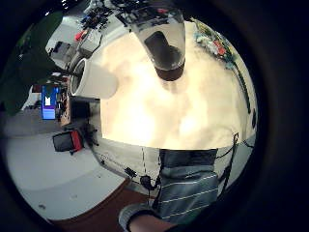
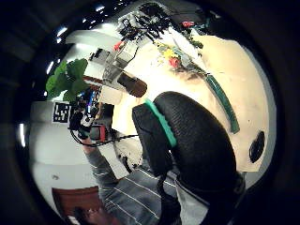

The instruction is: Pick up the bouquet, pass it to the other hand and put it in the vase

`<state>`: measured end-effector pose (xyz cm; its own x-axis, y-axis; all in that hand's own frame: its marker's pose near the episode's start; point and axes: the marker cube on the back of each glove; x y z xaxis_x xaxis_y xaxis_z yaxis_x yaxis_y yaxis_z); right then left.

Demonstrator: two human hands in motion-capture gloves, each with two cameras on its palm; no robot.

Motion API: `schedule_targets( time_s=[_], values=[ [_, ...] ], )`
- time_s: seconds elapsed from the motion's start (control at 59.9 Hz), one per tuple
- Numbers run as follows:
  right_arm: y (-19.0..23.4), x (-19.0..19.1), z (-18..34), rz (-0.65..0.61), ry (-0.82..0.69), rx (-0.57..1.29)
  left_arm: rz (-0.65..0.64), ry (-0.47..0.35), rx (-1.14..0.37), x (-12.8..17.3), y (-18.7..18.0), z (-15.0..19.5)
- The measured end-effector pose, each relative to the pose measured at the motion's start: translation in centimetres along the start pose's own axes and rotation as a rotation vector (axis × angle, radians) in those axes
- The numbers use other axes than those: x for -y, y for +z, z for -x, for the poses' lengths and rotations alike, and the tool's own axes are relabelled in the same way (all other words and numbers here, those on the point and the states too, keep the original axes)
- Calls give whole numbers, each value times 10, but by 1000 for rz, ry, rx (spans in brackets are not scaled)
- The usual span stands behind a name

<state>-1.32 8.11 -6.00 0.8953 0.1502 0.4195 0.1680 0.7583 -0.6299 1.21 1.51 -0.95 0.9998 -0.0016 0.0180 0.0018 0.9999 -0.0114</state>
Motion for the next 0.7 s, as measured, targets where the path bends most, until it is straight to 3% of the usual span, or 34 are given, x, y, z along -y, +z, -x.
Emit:
schedule_targets(
  time_s=[0.417,0.701],
  values=[
    [-39,-16,36,68,22,3,-17,35,-16,-9,-3,-11],
    [-49,14,21,11,182,-41,-30,109,-26,-22,4,-23]
  ],
)
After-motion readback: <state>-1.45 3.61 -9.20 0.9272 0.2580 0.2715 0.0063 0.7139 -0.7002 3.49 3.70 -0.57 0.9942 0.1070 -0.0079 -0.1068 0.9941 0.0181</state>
